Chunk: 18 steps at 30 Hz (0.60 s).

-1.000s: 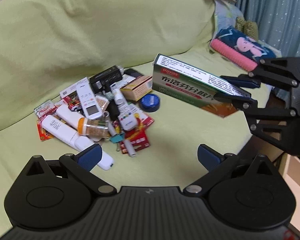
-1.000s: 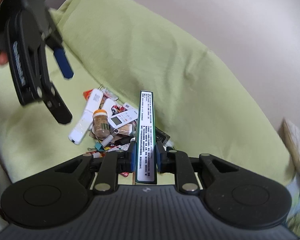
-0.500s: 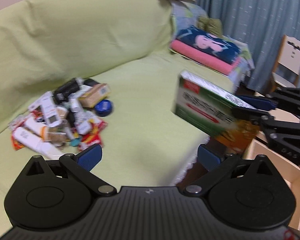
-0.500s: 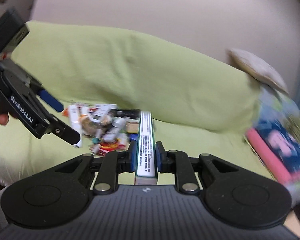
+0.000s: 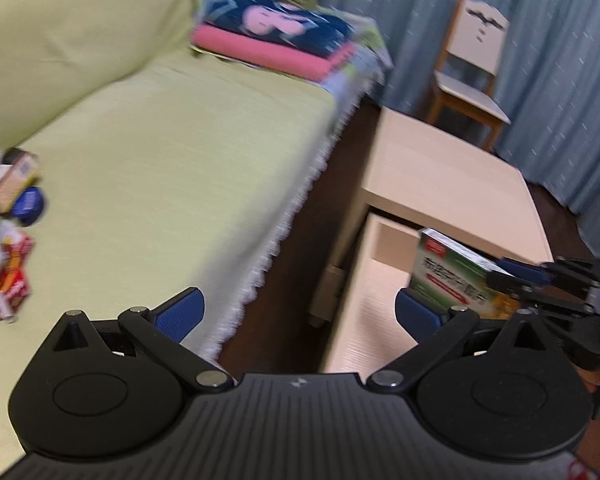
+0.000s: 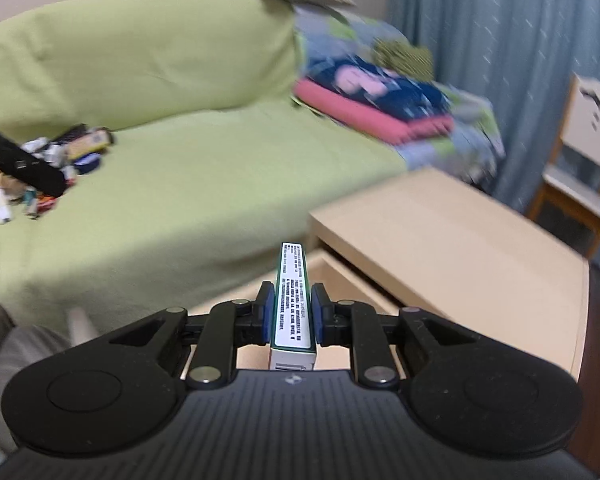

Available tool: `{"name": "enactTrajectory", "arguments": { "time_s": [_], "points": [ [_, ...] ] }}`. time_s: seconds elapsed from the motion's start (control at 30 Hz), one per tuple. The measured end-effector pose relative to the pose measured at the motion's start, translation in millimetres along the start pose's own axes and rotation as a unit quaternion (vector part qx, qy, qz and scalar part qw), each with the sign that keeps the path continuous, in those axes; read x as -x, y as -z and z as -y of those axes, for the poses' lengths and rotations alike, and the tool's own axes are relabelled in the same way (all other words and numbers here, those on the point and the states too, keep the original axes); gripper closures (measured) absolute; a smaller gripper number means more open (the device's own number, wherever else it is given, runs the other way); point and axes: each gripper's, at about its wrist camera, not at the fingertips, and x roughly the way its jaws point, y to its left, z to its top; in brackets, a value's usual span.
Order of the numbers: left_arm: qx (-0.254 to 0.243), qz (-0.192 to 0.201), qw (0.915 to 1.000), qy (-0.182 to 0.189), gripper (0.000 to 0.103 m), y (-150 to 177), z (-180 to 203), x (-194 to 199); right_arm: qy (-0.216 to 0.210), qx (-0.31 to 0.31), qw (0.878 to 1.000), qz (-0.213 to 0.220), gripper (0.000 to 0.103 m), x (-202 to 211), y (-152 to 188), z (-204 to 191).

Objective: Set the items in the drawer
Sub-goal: 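Lift the green medicine box with the right gripper and carry it to the drawer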

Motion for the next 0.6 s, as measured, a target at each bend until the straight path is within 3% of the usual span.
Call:
{"name": "enactTrajectory", "arguments": {
  "time_s": [0.37, 0.6],
  "points": [
    [-0.058, -0.056, 0.9966, 0.016, 0.001, 16.6, 46.2, -45.9, 0.035, -0.063, 0.994, -0.077, 0.087, -60.0, 51.5, 34.0],
    [-0.074, -0.074, 0.9944, 0.014, 0.001, 24.9, 51.8, -59.0, 0.015, -0.087, 0.984, -0.158, 0.086, -67.8, 62.7, 36.4]
  ]
}}
